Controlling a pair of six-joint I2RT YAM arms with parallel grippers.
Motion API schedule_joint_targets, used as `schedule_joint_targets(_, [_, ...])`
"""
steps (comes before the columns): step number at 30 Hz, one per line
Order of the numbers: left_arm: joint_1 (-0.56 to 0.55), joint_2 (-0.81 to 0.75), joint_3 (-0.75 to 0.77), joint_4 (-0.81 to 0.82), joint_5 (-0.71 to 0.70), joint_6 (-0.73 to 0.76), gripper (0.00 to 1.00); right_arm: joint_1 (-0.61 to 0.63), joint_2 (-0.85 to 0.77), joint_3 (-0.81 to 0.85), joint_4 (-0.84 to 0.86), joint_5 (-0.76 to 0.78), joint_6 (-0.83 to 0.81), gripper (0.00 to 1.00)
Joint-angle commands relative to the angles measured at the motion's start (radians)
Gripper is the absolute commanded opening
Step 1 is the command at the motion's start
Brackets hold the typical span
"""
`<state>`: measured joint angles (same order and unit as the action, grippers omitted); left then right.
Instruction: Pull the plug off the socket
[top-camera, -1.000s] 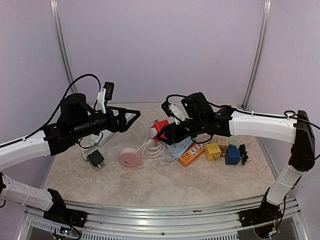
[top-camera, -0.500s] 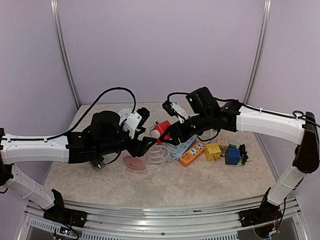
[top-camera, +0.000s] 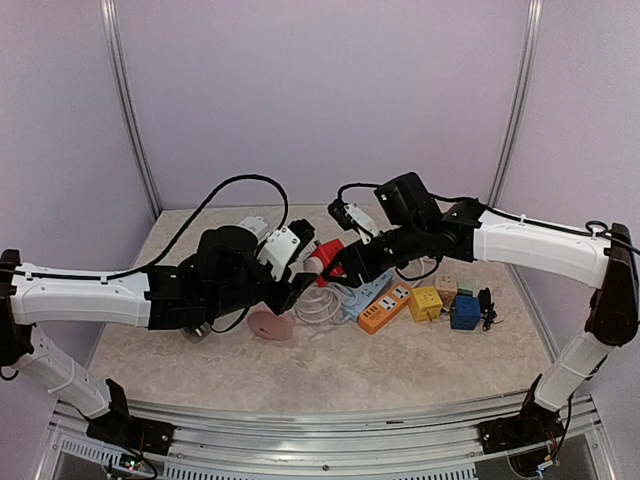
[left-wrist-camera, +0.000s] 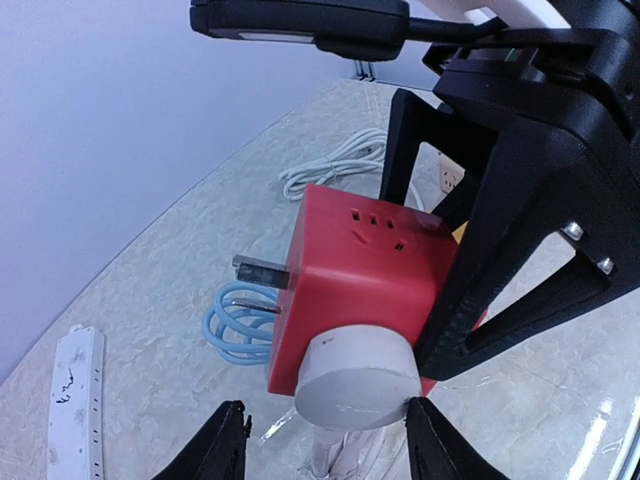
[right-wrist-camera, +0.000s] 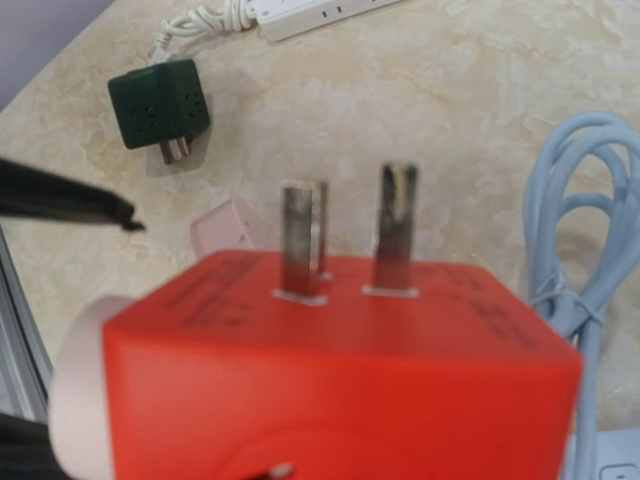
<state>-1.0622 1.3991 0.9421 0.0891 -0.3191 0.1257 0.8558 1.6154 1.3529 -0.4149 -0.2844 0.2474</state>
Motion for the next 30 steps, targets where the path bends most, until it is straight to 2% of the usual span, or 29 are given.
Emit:
schedule_joint_targets(1, [-0.008,0.018,0.032,0.038,-0.02,0.036,0.54,0.009,-0.04,0.048,0.065,-0.056,-0.008,0.0])
schedule_joint_targets(9, [-0.022,0.034,0.041,0.047,-0.014,0.068,0.64,0.009,-0.037,0.053,0.061,-0.058,-0.008,0.0])
schedule_joint_targets(16, [-0.027,0.04,0.045,0.05,-0.019,0.09,0.64,0.008,-0.035,0.054,0.059,-0.061,-0.009,0.0])
schedule_joint_targets(30, [-0.036,0.071,0.064,0.041,-0.054,0.106,0.44,0.009,-0.041,0.055,0.057,-0.068,-0.006,0.0])
